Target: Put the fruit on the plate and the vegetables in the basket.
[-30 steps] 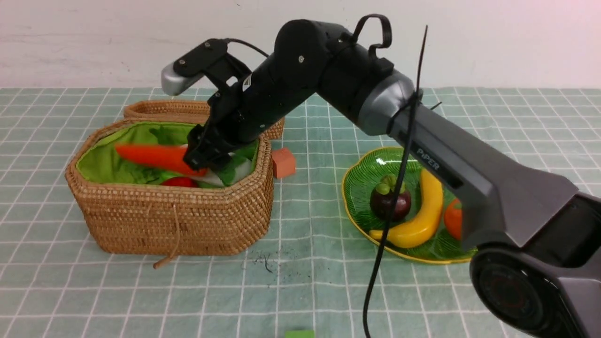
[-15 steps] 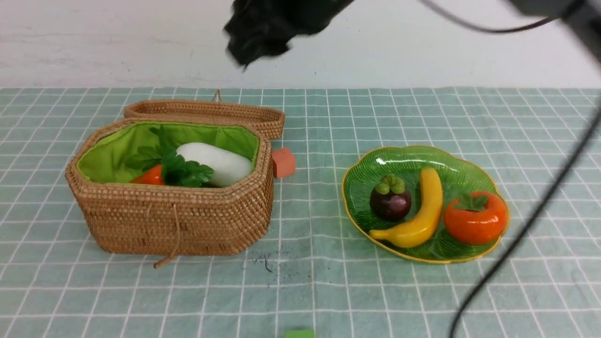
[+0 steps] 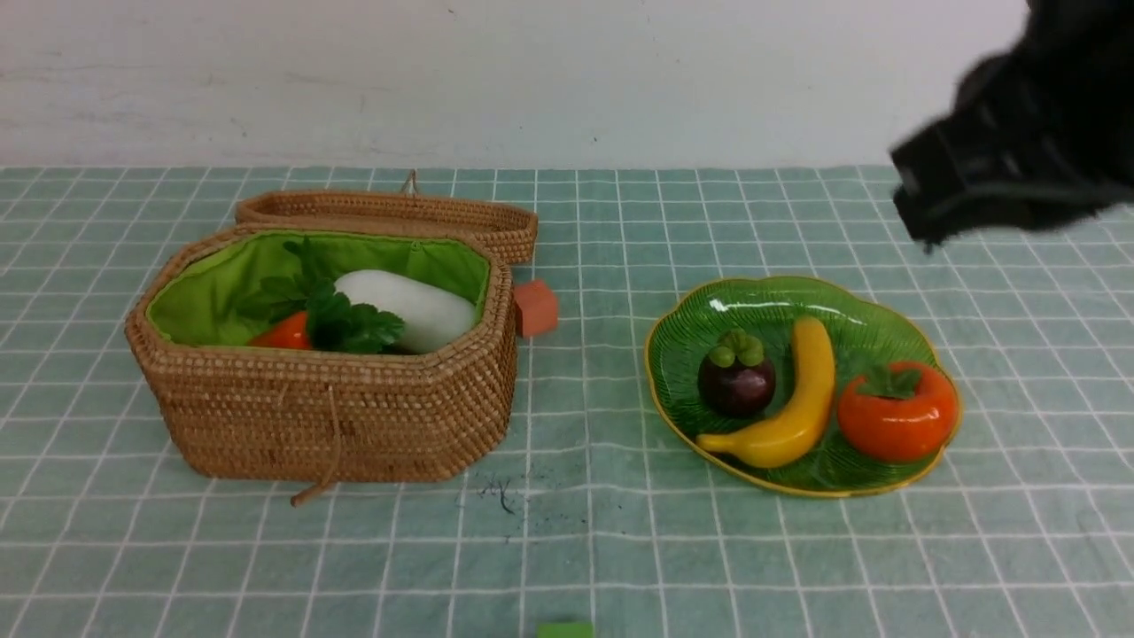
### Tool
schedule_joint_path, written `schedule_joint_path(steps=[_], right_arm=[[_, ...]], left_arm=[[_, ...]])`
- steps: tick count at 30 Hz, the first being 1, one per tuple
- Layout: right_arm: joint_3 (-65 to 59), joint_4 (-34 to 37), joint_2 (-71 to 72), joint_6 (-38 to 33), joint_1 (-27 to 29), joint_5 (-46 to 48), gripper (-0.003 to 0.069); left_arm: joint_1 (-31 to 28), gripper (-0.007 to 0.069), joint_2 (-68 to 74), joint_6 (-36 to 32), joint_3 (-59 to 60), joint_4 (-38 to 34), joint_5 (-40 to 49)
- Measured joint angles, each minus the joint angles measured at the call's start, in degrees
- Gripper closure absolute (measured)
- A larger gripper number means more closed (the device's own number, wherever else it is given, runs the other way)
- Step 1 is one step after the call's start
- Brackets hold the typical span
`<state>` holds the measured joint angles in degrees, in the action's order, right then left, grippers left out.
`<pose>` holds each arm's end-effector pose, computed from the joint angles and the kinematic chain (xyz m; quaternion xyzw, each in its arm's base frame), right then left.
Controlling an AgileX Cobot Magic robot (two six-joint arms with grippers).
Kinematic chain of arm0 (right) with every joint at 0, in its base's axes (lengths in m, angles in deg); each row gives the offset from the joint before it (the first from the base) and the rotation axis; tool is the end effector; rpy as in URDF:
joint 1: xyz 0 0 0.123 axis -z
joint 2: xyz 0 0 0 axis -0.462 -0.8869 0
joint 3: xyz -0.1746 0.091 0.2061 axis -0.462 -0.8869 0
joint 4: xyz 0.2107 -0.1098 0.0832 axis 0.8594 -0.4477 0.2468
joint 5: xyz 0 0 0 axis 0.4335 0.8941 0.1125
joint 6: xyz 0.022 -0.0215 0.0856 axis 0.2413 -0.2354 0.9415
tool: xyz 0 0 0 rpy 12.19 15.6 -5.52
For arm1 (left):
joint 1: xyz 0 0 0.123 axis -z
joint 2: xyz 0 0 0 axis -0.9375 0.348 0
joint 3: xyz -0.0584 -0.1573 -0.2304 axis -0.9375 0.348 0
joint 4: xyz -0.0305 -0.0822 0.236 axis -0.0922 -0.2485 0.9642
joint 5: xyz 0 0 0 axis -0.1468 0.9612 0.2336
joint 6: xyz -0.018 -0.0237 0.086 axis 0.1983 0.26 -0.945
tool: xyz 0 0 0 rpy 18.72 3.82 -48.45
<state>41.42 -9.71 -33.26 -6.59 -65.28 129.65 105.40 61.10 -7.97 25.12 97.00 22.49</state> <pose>0.1846 0.1371 0.4495 -0.2162 0.9149 0.1162 0.3206 0.0380 -0.0093 0.2705 0.0667 0.6680 -0.2623 0.6931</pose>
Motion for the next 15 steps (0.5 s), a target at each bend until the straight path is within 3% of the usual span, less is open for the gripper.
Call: schedule_joint_path(steps=[5,15], right_arm=[[-13.32,0.79,9.04,8.31,0.00,-0.06,0.0672],[-19.25,0.89,13.44,9.51,0.00,-0.18,0.0664]], left_arm=[[0.00,0.0637,0.00,0.00,1.05,2.50,-0.19],[0.00,0.0637,-0.24,0.00,1.04,2.73,1.74]])
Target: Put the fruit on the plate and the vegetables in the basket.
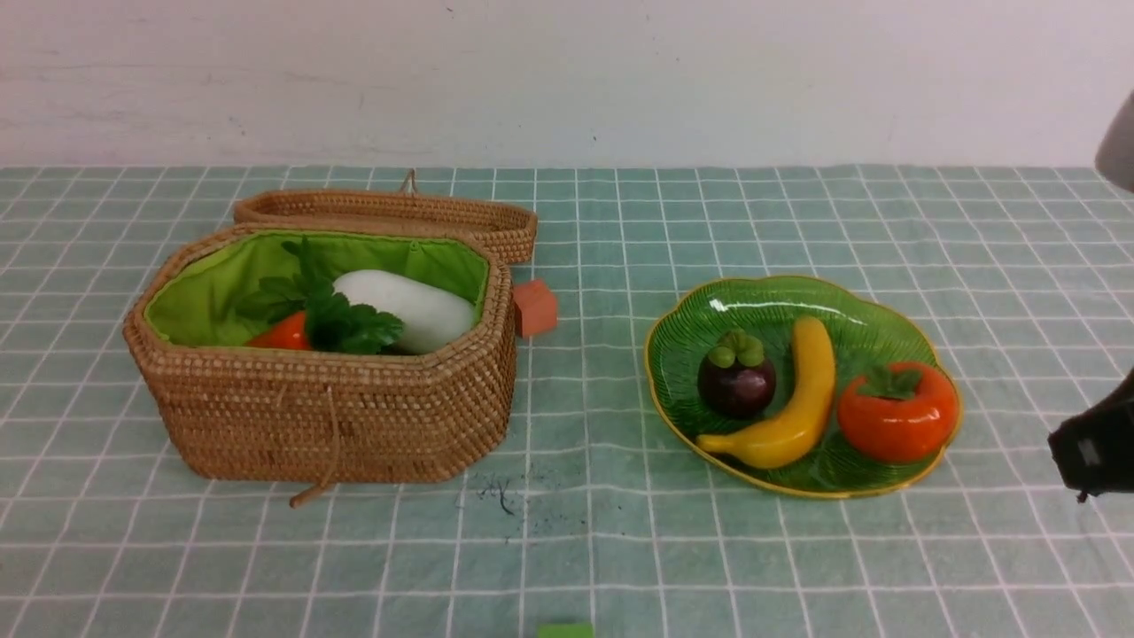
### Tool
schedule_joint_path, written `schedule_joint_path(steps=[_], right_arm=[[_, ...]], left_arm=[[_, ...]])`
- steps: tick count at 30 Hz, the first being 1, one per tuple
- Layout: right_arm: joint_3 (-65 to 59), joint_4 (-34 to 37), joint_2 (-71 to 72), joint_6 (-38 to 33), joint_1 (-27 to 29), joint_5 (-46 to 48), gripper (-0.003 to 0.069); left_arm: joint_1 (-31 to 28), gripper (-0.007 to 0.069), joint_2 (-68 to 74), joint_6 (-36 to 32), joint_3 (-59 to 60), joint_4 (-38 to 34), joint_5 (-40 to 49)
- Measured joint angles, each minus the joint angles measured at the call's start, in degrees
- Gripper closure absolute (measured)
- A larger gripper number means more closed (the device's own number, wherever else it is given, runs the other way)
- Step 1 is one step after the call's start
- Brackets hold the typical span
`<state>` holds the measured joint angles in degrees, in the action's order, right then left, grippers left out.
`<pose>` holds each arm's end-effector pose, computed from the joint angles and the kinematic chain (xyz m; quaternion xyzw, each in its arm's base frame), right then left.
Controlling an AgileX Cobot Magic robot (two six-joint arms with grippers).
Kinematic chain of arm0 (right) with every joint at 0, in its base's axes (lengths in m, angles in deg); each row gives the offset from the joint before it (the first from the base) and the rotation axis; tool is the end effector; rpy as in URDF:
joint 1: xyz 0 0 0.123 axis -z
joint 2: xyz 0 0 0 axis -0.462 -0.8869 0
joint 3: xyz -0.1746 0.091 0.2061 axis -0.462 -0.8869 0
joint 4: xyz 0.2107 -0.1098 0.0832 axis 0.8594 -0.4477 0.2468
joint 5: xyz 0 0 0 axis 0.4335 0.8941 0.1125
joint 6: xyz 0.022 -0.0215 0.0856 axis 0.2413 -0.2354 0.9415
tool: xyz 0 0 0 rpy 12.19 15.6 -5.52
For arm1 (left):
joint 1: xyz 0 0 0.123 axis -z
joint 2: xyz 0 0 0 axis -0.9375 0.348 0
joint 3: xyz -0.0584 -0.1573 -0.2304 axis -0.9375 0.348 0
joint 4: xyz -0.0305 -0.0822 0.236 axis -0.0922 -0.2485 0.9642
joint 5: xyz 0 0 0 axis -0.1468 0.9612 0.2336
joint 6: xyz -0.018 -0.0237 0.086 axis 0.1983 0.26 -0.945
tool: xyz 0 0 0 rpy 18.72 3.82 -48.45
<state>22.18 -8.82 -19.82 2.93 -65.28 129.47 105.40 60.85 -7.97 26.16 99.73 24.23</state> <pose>0.1361 0.1012 0.4013 -0.1433 0.9450 0.1266 0.2655 0.0404 -0.0078 0.2633 0.0736 0.6787 -0.2331 0.6926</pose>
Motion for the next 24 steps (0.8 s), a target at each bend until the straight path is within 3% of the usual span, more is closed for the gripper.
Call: schedule_joint_path(steps=[7,13,16,17,20,24], right_arm=[[-0.11,0.65,0.82,-0.03,1.68,-0.20,0.0659],[-5.82,-1.19,9.99,-2.24,11.98,-3.59,0.0661],[-21.83,-1.30,23.87,-8.63,20.99,-18.21,0.0664],[-22.97,-1.30,24.78,-9.54,21.51,-19.23,0.0664],[-43.95,-1.03,40.58,-16.09,30.33,-35.96,0.0664],[-58.49,1.08,53.83,-17.67,35.81,-42.11,0.0664]], left_arm=[[0.00,0.0636,0.00,0.00,0.00,0.00,0.44],[0.00,0.0633,0.00,0.00,0.00,0.00,1.60],[0.00,0.0629,0.00,0.00,0.01,0.00,1.73],[0.00,0.0629,0.00,0.00,0.01,0.00,1.73],[0.00,0.0627,0.00,0.00,0.01,0.00,1.78],[0.00,0.0626,-0.05,0.00,0.01,0.00,1.84]])
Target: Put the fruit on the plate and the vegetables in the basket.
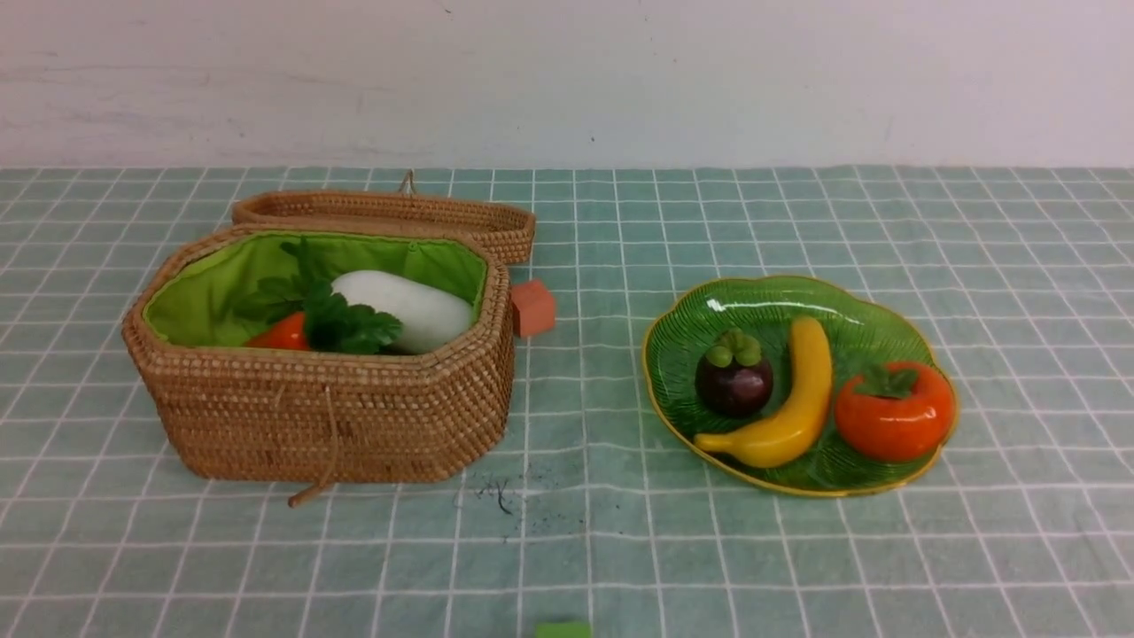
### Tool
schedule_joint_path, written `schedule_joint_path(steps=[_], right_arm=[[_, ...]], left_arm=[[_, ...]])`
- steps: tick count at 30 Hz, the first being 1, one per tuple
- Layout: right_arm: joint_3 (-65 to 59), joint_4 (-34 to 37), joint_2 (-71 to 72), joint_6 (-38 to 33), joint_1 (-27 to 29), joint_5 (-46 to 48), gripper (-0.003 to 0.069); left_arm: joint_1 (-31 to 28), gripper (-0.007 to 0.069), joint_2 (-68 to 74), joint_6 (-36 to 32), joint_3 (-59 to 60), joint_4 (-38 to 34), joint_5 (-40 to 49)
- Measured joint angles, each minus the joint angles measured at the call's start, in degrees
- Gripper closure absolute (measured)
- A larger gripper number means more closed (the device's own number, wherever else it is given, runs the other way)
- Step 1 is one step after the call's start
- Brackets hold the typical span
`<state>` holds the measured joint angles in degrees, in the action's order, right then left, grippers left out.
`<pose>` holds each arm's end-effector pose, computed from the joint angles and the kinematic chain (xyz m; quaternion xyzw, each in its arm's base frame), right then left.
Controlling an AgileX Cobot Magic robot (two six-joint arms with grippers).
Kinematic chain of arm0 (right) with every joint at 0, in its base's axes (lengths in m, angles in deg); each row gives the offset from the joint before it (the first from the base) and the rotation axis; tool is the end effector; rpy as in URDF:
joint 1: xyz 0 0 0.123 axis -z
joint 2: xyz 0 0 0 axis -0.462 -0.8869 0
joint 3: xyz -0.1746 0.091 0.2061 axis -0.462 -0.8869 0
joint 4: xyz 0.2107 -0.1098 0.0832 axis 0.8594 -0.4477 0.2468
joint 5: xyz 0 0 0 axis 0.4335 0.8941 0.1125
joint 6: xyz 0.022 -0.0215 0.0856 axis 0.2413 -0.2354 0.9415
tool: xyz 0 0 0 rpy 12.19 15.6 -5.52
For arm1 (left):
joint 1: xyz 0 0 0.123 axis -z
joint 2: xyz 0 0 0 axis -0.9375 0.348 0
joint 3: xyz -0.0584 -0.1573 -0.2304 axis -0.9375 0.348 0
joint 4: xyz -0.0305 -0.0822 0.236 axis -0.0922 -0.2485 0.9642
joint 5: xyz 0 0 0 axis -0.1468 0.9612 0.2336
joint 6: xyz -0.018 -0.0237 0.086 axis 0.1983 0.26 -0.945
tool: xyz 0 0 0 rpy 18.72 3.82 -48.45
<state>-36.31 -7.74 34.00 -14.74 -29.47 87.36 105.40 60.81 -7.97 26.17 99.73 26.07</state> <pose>0.0485 0.0007 0.2285 0.0027 0.8111 0.0160 0.5847 0.0411 -0.0062 0.2609 0.0677 0.6886 -0.2243 0.6862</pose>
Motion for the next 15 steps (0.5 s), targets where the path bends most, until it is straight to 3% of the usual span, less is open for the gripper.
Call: schedule_joint_path(steps=[5,15], right_arm=[[-11.25,2.61,5.13,-0.61,1.92,-3.94,0.0664],[-12.20,8.81,5.13,-0.68,1.47,-7.01,0.0664]], left_arm=[[0.00,0.0620,0.00,0.00,0.00,0.00,0.16],[0.00,0.0617,0.00,0.00,0.00,0.00,0.93]])
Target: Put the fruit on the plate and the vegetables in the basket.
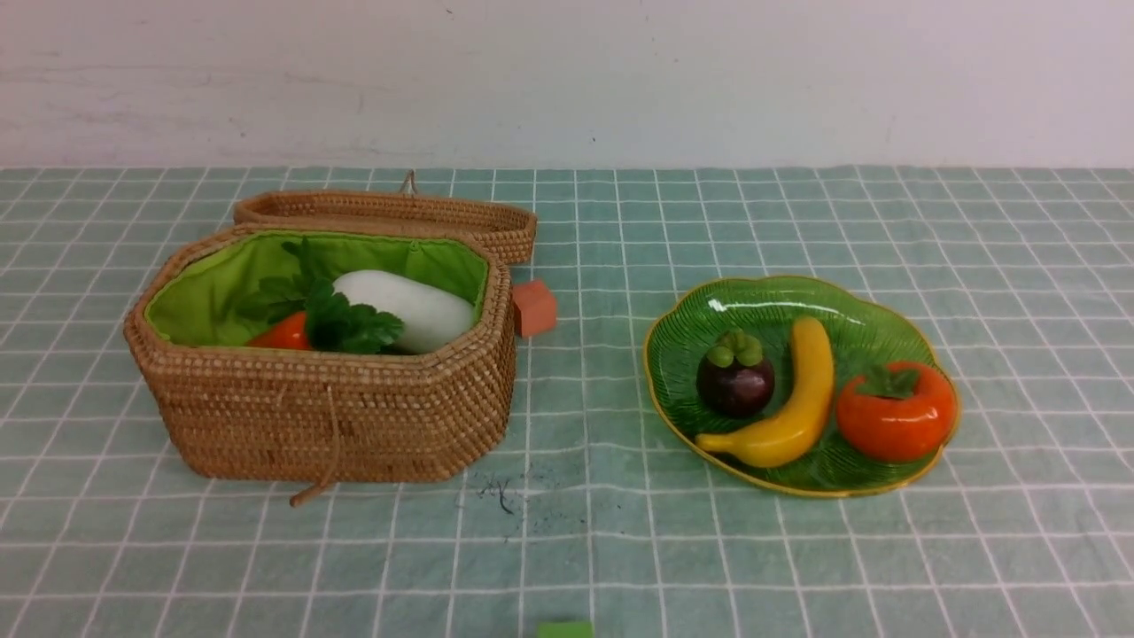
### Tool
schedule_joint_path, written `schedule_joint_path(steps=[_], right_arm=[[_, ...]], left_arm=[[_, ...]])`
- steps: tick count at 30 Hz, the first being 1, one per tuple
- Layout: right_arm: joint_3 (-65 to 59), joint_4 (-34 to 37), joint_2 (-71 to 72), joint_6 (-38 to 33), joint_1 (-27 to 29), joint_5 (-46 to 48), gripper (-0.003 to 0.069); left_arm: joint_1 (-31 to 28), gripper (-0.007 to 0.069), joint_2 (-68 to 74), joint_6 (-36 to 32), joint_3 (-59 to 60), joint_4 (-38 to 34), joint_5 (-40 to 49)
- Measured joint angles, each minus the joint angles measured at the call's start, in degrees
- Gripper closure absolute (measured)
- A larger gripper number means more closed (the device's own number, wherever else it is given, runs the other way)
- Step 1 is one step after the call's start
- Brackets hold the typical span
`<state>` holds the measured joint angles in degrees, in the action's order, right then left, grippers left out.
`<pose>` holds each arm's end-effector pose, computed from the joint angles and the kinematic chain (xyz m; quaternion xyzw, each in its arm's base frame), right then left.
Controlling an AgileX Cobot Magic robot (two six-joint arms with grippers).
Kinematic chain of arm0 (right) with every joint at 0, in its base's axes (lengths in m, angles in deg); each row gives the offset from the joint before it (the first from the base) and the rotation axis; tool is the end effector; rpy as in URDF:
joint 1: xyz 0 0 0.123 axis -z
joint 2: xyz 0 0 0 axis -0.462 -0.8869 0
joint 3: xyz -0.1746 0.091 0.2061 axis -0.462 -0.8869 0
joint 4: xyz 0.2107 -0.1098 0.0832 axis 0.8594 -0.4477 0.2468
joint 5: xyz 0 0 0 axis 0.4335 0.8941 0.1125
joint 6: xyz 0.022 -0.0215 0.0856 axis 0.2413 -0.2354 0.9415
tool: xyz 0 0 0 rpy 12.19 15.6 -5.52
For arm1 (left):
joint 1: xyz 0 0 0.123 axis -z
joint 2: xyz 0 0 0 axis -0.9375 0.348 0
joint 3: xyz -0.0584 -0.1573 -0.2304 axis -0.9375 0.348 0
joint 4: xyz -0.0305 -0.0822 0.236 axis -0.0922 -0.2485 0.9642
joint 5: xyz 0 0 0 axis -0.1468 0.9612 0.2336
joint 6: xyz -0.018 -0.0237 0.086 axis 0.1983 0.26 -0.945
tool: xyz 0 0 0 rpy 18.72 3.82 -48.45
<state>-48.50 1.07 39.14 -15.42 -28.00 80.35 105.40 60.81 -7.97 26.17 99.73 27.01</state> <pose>0.0513 0.0052 0.1735 0.0466 0.8089 0.0715 0.5817 0.0415 -0.0054 0.2597 0.0648 0.6937 -0.2197 0.6829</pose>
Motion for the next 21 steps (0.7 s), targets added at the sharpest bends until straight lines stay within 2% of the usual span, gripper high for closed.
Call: schedule_joint_path(steps=[21], right_arm=[[-0.05,0.36,0.00,-0.13,0.00,-0.07,0.0650]], left_arm=[[0.00,0.0599,0.00,0.00,0.00,-0.10,11.10]])
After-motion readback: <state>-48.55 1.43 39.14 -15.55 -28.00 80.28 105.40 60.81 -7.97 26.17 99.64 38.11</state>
